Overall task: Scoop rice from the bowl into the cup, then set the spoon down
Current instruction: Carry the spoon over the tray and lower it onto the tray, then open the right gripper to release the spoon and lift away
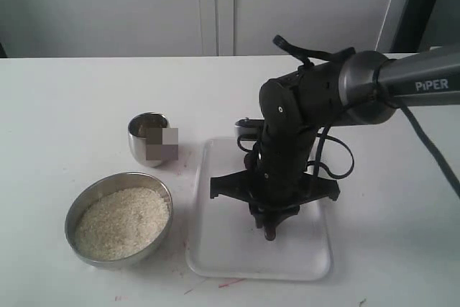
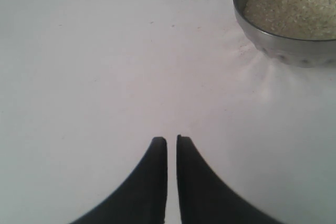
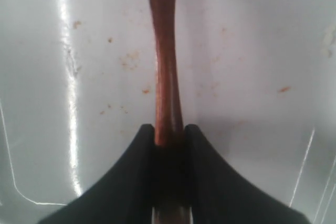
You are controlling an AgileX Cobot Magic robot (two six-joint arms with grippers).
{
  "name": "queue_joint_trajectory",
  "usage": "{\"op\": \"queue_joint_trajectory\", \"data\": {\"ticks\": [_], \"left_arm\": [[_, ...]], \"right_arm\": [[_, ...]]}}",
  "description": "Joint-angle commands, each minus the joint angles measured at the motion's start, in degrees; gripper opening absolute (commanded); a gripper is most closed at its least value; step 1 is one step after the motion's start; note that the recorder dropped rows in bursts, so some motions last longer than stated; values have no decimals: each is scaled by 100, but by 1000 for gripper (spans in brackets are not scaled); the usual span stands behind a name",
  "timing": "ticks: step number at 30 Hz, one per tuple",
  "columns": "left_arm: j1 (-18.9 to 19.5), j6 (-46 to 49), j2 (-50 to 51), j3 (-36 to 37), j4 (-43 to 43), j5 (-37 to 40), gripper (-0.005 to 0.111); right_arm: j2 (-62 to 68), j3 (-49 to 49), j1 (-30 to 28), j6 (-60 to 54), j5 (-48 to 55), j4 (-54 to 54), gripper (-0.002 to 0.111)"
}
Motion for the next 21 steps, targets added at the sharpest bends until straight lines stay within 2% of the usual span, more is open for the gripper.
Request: {"op": "queue_joint_trajectory", "data": {"ticks": [1, 3, 11, 17, 21], "left_arm": [[-22, -33, 37, 53, -32, 277, 14], [-22, -33, 37, 53, -32, 277, 14], [-22, -33, 37, 53, -32, 277, 14], [-22, -33, 37, 53, -32, 277, 14], [-22, -33, 37, 53, -32, 277, 14]], "right_arm": [[21, 31, -30, -228, -102, 352, 13], [21, 31, -30, -228, -114, 364, 19], [21, 31, -30, -228, -126, 364, 20], [21, 31, -30, -228, -126, 364, 30], [21, 20, -30, -215, -126, 364, 32]]}}
